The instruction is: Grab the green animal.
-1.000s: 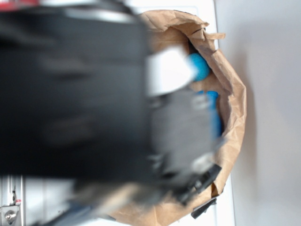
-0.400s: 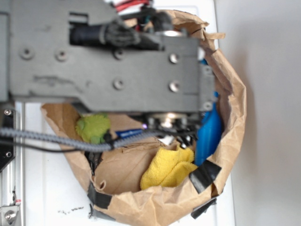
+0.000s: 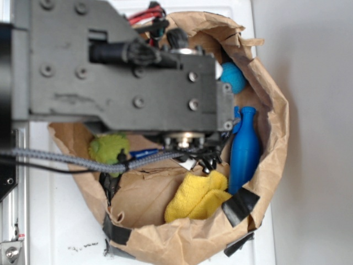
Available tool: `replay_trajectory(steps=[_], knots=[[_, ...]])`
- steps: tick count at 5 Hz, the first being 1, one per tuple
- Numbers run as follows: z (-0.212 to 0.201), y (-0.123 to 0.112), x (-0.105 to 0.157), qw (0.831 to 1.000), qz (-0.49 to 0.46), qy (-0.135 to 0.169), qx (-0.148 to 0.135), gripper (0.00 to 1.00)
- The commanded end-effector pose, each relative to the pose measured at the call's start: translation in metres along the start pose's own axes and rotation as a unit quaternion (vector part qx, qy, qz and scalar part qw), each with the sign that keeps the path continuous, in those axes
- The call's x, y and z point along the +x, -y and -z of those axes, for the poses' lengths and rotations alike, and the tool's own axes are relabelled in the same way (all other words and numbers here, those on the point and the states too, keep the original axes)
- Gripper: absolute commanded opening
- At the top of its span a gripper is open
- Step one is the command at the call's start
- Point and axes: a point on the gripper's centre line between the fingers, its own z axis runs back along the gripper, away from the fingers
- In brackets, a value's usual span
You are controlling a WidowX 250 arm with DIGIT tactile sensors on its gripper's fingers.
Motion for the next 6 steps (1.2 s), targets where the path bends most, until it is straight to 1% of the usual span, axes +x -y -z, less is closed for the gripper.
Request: replay_trajectory(steps=[1,2,3,4,5,6], knots=[[-0.007,-0.012,0.008,0.999,0.014,-0.027,-0.018,1.0],[-0.007,-0.012,0.008,0.999,0.014,-0.027,-0.018,1.0],[0.0,-0.007,0.002,0.999,-0.008,-0.015,-0.045,1.0],[0.003,0.005,-0.005,0.998,-0.014,-0.008,-0.065,1.0],[0.003,0.013,-0.006,0.998,-0.025,-0.009,-0.064,1.0],[0.013,0.003,-0.004,0.999,-0.03,-0.008,-0.034,1.0]])
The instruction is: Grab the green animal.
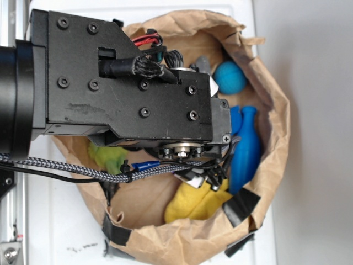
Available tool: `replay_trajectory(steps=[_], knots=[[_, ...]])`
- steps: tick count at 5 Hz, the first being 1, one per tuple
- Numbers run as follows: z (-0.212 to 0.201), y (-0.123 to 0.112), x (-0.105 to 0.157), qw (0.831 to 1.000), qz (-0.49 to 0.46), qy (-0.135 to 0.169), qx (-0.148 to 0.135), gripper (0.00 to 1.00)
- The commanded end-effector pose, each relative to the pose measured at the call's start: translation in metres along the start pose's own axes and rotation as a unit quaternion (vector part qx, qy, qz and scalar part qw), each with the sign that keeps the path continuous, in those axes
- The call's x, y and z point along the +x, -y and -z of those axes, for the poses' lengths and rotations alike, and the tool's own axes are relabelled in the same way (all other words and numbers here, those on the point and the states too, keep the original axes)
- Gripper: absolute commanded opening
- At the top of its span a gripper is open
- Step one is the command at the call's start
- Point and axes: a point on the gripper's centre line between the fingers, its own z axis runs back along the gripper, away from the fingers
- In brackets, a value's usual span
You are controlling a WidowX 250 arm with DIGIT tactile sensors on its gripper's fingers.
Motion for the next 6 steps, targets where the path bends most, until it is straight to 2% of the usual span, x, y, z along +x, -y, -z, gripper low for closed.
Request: replay_trajectory(steps=[1,2,6], knots=[[0.006,-0.026,0.015,1.0,-0.005,0.022,0.018,1.0],[0.008,-0.035,0.021,0.999,-0.005,0.025,0.022,1.0],[0.01,-0.055,0.014,0.998,0.03,0.018,0.053,1.0]])
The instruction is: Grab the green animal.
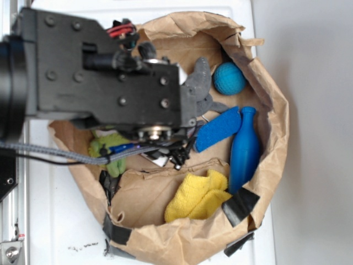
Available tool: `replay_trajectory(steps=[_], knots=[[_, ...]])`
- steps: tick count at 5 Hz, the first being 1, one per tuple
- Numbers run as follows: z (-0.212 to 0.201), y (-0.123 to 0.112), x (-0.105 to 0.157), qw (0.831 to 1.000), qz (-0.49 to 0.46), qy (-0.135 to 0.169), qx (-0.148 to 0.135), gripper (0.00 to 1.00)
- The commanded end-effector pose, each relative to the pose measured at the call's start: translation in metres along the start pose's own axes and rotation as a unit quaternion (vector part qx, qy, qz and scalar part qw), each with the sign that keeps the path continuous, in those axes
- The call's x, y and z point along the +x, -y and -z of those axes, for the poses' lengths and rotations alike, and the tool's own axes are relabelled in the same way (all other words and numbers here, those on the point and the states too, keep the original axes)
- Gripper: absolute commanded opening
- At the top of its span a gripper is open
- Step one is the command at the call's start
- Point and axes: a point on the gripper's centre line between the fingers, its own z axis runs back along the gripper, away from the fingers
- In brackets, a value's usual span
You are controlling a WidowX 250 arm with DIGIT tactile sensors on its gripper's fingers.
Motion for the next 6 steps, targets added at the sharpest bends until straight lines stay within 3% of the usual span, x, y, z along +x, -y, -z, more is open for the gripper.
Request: replay_trajectory(steps=[1,3,6], knots=[[-0.005,-0.017,0.0,0.999,0.035,0.001,-0.003,1.0],[-0.006,-0.017,-0.008,0.998,0.061,-0.03,0.0,1.0],[0.004,-0.016,-0.004,0.997,0.068,-0.028,0.002,1.0]])
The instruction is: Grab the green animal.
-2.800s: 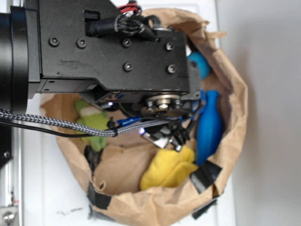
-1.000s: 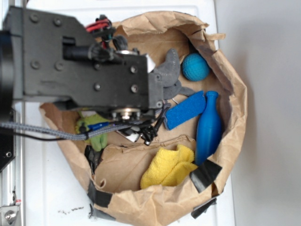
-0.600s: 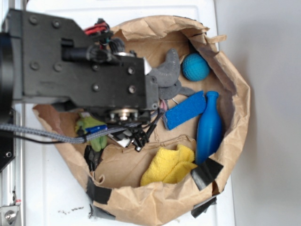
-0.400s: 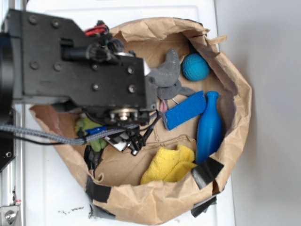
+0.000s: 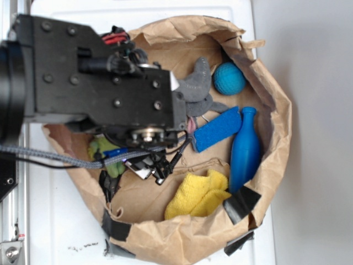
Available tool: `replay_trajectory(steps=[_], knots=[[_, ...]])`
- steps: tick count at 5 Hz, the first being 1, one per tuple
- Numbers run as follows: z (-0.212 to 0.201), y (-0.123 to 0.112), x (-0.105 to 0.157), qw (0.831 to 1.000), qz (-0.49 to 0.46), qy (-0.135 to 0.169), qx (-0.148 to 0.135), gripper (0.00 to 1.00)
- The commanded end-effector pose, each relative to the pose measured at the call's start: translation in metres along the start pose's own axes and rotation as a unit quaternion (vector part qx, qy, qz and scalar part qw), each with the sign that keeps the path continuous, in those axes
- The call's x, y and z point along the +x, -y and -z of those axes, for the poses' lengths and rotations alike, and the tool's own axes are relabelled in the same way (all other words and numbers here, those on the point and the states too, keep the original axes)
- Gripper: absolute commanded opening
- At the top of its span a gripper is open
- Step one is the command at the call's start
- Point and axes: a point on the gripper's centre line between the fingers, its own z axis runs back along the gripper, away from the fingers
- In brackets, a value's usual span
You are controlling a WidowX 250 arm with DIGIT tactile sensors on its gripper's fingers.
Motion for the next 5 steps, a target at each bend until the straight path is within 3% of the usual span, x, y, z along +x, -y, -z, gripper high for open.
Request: replay_trajectory(steps=[1,4,5], knots=[[-0.005,-0.012,0.007,1.0,-0.002,0.01,-0.009,1.0],[0.007,-0.011,0.009,1.0,0.007,0.003,0.0,1.0],[0.02,-0.014,0.007,1.0,0.026,0.005,-0.009,1.0]])
